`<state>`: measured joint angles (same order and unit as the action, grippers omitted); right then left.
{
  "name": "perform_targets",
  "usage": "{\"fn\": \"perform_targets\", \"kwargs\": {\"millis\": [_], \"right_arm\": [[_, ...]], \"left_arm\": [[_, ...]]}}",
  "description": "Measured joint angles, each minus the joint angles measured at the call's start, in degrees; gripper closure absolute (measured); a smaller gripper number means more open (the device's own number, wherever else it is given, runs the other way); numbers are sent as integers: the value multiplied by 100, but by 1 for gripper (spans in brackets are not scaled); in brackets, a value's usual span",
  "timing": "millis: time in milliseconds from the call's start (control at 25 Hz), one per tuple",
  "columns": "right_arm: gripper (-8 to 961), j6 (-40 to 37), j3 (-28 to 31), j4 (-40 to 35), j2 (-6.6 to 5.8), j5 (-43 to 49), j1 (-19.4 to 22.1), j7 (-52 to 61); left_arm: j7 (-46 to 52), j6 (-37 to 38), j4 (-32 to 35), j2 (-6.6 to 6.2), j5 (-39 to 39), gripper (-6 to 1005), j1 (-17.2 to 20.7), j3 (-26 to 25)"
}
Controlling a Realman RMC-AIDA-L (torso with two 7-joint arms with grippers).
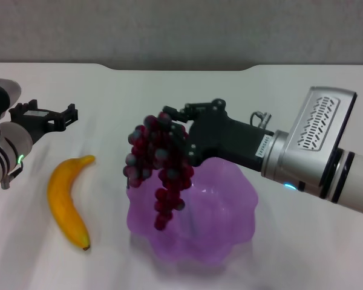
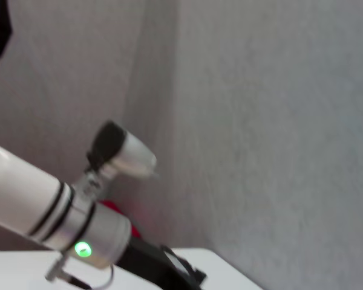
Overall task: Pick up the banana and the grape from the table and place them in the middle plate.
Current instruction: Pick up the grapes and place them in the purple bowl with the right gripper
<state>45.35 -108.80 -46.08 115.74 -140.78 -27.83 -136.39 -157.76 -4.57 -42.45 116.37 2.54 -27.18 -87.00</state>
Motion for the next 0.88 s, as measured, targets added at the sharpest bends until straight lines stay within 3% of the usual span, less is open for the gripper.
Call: {"fn": "perform_targets", "kwargs": {"millis": [880], "right_arm": [[817, -59, -567, 493, 1, -677, -107, -326]], "left_arm": [[9, 0, 9, 0, 7, 219, -33, -1]]}}
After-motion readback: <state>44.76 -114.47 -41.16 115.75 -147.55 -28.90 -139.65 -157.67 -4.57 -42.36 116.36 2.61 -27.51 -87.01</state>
